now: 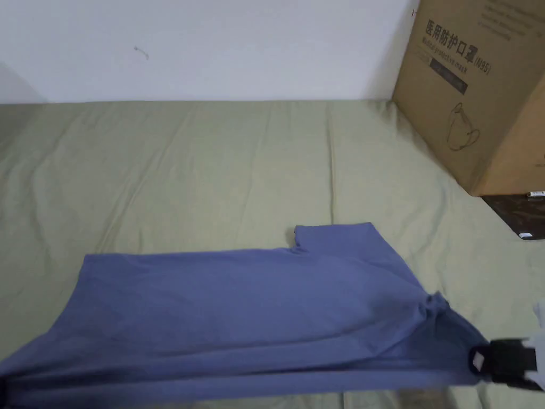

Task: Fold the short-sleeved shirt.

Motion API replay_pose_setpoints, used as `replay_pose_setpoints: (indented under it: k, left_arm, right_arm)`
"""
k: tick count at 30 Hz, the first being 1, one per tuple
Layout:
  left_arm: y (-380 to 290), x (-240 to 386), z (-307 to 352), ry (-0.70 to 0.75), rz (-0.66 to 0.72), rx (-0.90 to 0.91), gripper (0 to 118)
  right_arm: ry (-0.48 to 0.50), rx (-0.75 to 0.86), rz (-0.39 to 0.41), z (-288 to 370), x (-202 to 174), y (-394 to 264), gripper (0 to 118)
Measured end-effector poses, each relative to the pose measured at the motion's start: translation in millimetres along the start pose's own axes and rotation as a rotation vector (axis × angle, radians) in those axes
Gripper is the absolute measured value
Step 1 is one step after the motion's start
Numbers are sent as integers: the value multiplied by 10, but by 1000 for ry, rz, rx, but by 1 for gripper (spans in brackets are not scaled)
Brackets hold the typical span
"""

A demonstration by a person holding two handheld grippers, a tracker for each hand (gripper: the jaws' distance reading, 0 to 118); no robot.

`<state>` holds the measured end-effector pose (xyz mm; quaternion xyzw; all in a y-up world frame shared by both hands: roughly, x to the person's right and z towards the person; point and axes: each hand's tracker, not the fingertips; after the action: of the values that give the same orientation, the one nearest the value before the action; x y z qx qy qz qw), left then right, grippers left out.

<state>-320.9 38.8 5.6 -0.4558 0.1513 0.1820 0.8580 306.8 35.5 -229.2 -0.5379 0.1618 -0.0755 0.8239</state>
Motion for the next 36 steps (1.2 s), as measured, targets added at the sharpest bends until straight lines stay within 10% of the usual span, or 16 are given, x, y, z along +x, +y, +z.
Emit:
replay_pose_setpoints:
  k: [8, 11, 12, 14, 16, 25, 27, 30, 36]
  left_arm:
    - [-687, -96, -266, -21, 25, -94, 2]
    - [-683, -74, -242, -20, 66, -83, 25]
    - [-670, -49, -213, -14, 68, -74, 42]
    - [-625, -24, -104, -9, 61, -35, 88]
    - [-556, 29, 23, -39, 64, 11, 117]
    - [-205, 588, 567, -112, -77, 217, 115]
    - [-156, 719, 601, -137, -112, 224, 99]
    - [-91, 898, 567, -126, -144, 246, 3]
    - [277, 896, 326, -205, -68, 211, 1]
  right_arm:
    - [-36, -78, -91, -456, 274, -631, 13]
    - [-72, -72, -104, -460, 208, -573, 20]
    - [-92, -74, -84, -438, 168, -558, 32]
    - [-177, -53, -2, -385, 111, -504, 94]
    - [-210, -1, 47, -256, 22, -457, 116]
    - [-36, 224, 108, 306, -653, -214, 116]
    - [4, 258, 126, 309, -790, -197, 109]
    - [4, 309, 162, 271, -977, -159, 11]
    - [59, 299, 119, 104, -1099, 48, 0]
